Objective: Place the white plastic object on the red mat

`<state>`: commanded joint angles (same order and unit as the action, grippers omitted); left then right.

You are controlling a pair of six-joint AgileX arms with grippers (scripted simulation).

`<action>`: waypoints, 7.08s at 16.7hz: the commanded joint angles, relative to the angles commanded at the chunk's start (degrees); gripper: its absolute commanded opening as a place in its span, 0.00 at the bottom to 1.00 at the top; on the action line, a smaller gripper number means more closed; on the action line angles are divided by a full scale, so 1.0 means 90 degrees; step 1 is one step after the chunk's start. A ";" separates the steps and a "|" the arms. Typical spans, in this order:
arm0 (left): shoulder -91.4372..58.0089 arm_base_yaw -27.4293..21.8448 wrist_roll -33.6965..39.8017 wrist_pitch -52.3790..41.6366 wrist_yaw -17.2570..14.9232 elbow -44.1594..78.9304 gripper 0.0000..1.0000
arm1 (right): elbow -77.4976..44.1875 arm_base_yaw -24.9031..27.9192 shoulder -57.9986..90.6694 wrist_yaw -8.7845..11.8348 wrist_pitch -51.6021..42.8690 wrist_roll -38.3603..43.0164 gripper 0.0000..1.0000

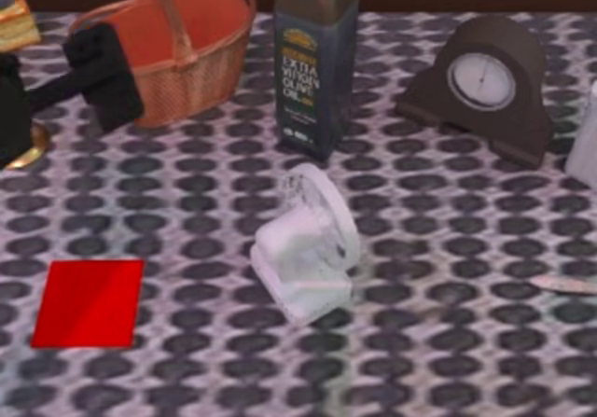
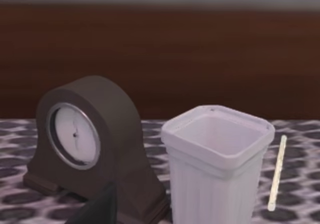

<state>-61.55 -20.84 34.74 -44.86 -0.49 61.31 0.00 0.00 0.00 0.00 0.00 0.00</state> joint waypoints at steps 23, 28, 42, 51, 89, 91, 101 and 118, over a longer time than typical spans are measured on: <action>-0.7660 -0.2261 0.4208 -0.4993 0.0027 0.7697 1.00 | 0.0000 0.0000 0.0000 0.0000 0.0000 0.0000 1.00; -0.7490 -0.2265 0.4209 -0.4051 0.0028 0.6529 1.00 | 0.0000 0.0000 0.0000 0.0000 0.0000 0.0000 1.00; -0.7434 -0.2274 0.4220 -0.3670 0.0029 0.6126 0.40 | 0.0000 0.0000 0.0000 0.0000 0.0000 0.0000 1.00; -0.7434 -0.2274 0.4220 -0.3670 0.0029 0.6126 0.00 | 0.0000 0.0000 0.0000 0.0000 0.0000 0.0000 1.00; -0.4884 -0.0715 -0.5584 -0.4156 0.0091 0.5042 0.00 | 0.0000 0.0000 0.0000 0.0000 0.0000 0.0000 1.00; -0.4484 -0.0446 -0.7104 -0.4036 0.0076 0.4496 0.00 | 0.0000 0.0000 0.0000 0.0000 0.0000 0.0000 1.00; -0.3232 0.0653 -1.2182 -0.3774 0.0016 0.2053 0.00 | 0.0000 0.0000 0.0000 0.0000 0.0000 0.0000 1.00; -0.3257 0.0806 -1.2569 -0.2901 0.0015 0.1071 0.00 | 0.0000 0.0000 0.0000 0.0000 0.0000 0.0000 1.00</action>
<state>-90.87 -13.58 -78.38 -70.96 -0.36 70.94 0.00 0.00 0.00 0.00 0.00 0.00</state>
